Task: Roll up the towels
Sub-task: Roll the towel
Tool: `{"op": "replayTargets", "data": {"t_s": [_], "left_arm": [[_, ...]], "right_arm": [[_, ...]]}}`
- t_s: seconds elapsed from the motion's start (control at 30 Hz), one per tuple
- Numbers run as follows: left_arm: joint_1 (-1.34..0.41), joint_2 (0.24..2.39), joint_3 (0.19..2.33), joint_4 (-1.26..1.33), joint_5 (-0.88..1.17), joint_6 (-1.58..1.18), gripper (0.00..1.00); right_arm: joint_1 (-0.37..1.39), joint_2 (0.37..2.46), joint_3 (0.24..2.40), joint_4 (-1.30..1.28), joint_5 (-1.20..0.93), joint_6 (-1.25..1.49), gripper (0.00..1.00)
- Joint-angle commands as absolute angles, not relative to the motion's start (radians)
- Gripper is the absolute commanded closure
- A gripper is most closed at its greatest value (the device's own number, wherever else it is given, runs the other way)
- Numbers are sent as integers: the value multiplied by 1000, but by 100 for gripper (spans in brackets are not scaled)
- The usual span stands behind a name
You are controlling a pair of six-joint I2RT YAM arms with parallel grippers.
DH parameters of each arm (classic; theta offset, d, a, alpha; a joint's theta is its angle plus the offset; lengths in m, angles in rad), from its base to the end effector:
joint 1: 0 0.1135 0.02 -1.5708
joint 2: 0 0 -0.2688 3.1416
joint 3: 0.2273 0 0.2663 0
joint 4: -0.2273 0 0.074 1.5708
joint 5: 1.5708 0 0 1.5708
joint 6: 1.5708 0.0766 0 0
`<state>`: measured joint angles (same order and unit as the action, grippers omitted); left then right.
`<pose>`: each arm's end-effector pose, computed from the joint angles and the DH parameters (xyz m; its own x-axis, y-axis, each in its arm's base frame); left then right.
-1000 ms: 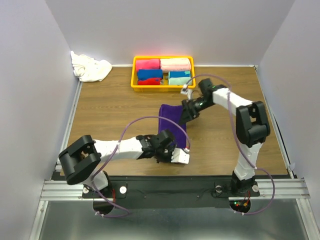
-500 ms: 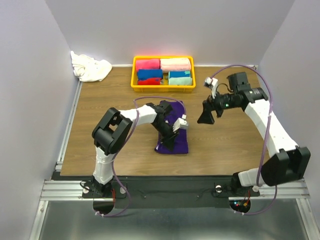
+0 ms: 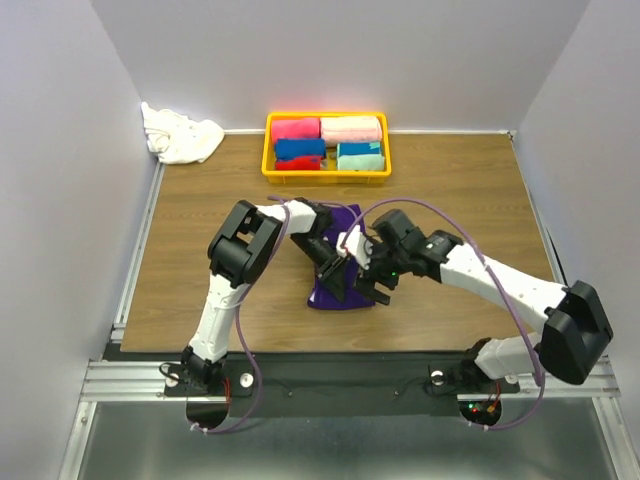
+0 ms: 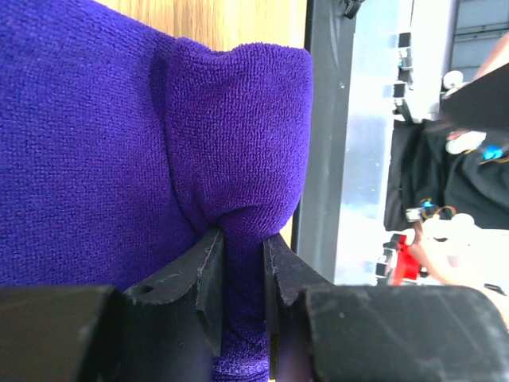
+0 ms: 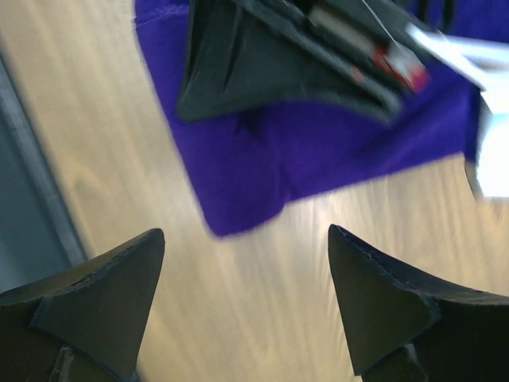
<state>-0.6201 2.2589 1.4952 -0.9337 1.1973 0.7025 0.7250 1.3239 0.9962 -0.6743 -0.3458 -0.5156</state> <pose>0.2896 -0.2944 0.0839 -0.5410 0.6760 -0.5004 0.6104 -0.0937 -0.7865 0.2058 0.2170 0.2244 -0.1737 -0.7736 -0.6094 -0.9726 0.2319 -0.0171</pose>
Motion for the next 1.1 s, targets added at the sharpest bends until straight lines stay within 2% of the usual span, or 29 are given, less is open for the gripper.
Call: {"op": "replayTargets", "data": {"t_s": [0.0, 0.13, 0.37, 0.47, 0.6, 0.77, 0.87, 0.9, 0.93, 1.0, 1.07], "left_arm": [[-617, 2310, 1479, -960, 1051, 755, 96], [-606, 2322, 1477, -962, 1051, 762, 92], [-589, 2338, 1485, -960, 1049, 775, 84], [-584, 2333, 1491, -960, 1049, 776, 83], [-574, 2306, 1491, -966, 1058, 776, 82], [-563, 2275, 1480, -969, 1051, 778, 79], [-555, 2260, 1480, -976, 1054, 781, 77], [-552, 2240, 1477, -974, 1054, 779, 75], [-548, 2227, 1464, -973, 1057, 781, 73], [-532, 2168, 1428, -960, 1068, 781, 63], [-517, 2123, 1405, -956, 1057, 778, 59]], "right_arm": [[865, 1361, 924, -418, -121, -525, 14], [948, 1403, 870, -267, -40, -538, 13], [996, 1459, 851, -235, -81, -555, 16], [996, 1486, 827, -216, -100, -537, 23], [996, 1500, 804, -209, -139, -540, 43], [996, 1509, 795, -216, -198, -534, 50], [993, 1522, 793, -235, -238, -534, 71], [989, 1520, 795, -242, -250, -528, 99], [982, 1516, 796, -259, -265, -522, 99], [960, 1511, 801, -305, -330, -526, 99], [943, 1508, 802, -328, -383, -528, 99]]}}
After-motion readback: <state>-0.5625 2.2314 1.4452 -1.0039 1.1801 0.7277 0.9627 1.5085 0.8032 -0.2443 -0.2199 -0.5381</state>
